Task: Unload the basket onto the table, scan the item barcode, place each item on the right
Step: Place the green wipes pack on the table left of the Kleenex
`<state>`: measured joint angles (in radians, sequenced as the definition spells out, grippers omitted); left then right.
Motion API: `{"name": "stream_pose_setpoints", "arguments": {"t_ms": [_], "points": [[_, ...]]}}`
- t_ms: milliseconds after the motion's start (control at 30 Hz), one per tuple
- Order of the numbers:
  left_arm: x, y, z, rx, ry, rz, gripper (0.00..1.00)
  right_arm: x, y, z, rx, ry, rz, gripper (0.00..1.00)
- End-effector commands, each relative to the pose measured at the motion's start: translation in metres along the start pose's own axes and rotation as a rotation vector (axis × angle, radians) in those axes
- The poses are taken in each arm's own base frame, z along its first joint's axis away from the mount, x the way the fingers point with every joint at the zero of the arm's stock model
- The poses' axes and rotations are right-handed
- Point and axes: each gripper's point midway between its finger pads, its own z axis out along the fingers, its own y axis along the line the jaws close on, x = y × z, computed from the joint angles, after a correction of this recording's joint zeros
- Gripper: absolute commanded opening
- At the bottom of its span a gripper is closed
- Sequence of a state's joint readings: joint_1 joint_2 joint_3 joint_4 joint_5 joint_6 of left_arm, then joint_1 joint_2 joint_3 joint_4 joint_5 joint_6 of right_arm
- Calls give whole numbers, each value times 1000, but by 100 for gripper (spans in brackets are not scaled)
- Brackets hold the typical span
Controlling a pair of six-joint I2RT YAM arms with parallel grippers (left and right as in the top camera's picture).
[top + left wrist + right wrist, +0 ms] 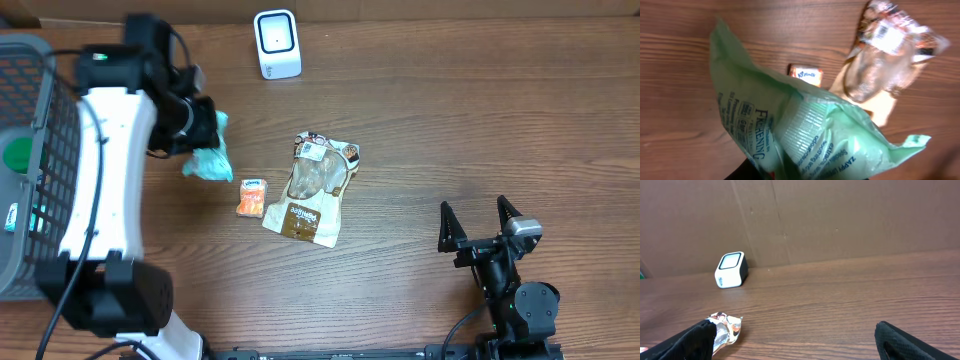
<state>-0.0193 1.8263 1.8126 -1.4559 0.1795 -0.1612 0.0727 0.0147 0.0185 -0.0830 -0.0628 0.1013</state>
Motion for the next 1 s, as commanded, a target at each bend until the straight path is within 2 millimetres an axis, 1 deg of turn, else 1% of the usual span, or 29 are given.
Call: {"name": "stream_pose_setpoints", "arguments": {"t_ms": [0,100,167,233,267,300,333,400,433,467,533,633,700,767,833,867,900,933,967], "points": [[7,12,43,-50,84,-49,13,2,0,0,3,-5,2,100],[11,20,81,-58,132,-57,14,2,-1,0,3,-5,2,100],[15,24,103,-62,158,-65,15,2,-1,0,3,-5,2,100],[20,28,121,-68,185,-73,18,2,-1,0,3,-5,2,100],[24,30,130,-71,203,-76,22,2,-1,0,3,-5,2,100],[26,32,136,-75,216,-78,27,2,-1,0,3,-5,2,100],[28,34,141,-77,229,-80,40,2,-1,0,3,-5,2,100],[31,35,147,-81,249,-80,68,2,-1,0,3,-5,2,100],[32,36,149,-83,255,-79,75,2,-1,0,3,-5,2,100],[31,36,149,-87,254,-79,80,2,-1,0,3,-5,2,100],[28,39,146,-105,241,-76,84,2,-1,0,3,-5,2,100],[19,40,130,-131,228,-73,84,2,-1,0,3,-5,2,100],[10,37,112,-135,210,-70,84,2,-1,0,3,-5,2,100],[0,30,87,-127,169,-64,83,2,-1,0,3,-5,2,100],[-11,22,57,-112,107,-55,84,2,-1,0,3,-5,2,100],[-17,17,38,-102,67,-50,84,2,-1,0,3,-5,2,100],[-21,11,15,-88,20,-43,84,2,-1,0,3,-5,2,100],[-23,8,0,-81,-11,-39,85,2,-1,0,3,-5,2,100],[-24,4,-21,-72,-55,-32,85,2,-1,0,3,-5,2,100]]}}
